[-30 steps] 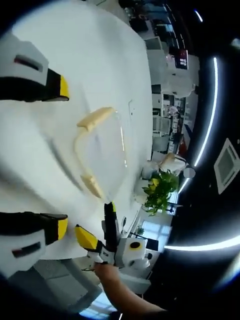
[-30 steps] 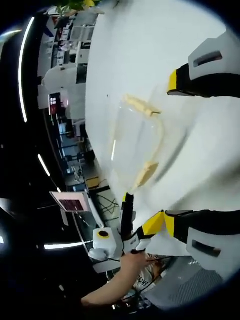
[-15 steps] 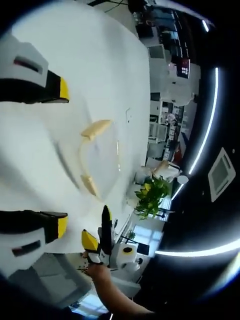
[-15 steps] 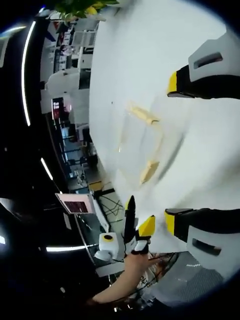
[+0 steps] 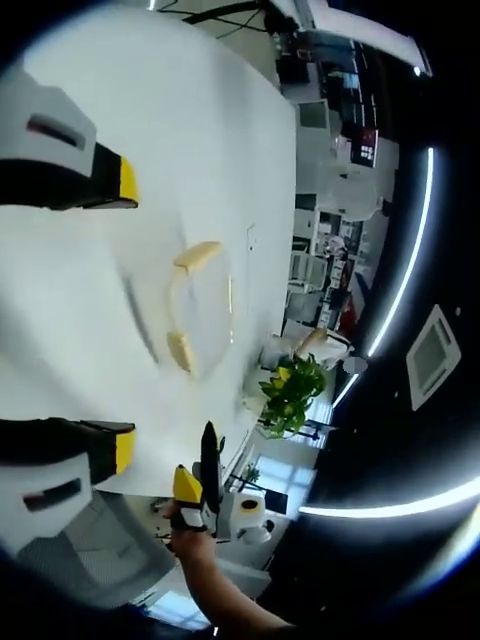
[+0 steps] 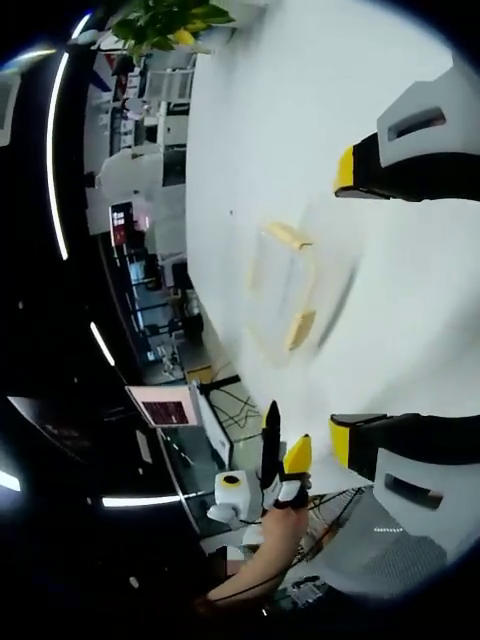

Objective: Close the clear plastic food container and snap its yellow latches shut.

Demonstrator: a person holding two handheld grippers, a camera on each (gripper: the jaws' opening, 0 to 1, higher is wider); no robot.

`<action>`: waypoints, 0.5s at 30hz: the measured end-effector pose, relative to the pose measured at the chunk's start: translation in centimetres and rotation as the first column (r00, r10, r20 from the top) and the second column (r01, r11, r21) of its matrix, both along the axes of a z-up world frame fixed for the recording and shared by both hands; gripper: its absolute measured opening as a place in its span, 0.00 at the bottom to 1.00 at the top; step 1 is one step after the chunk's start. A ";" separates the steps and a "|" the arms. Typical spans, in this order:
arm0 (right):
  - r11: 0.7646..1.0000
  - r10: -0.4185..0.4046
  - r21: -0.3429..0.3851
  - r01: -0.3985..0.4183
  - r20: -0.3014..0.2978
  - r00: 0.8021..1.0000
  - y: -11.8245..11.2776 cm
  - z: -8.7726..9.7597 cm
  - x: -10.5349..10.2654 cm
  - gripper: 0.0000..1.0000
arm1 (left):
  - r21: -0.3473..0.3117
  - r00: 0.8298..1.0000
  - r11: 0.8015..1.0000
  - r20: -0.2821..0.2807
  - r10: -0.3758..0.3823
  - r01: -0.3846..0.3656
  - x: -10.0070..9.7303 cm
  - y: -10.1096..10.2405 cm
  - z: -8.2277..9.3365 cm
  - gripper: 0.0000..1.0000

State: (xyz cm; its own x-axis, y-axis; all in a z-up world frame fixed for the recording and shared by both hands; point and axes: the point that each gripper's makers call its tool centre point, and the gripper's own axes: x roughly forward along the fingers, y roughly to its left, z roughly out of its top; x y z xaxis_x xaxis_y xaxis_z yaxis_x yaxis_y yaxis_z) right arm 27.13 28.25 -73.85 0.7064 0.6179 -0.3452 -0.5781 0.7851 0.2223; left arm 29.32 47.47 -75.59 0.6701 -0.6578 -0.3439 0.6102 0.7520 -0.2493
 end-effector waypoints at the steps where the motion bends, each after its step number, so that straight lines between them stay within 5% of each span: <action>1: 1.000 -0.006 0.003 0.006 0.004 1.000 -0.2 0.3 -0.2 0.87 | -0.001 1.000 1.000 0.002 0.003 -0.003 -0.2 0.1 0.2 0.84; 15: 1.000 -0.026 0.006 0.026 -0.010 1.000 -2.9 1.7 -3.4 0.85 | -0.043 0.999 0.998 -0.020 0.048 -0.049 -4.5 1.7 1.6 0.81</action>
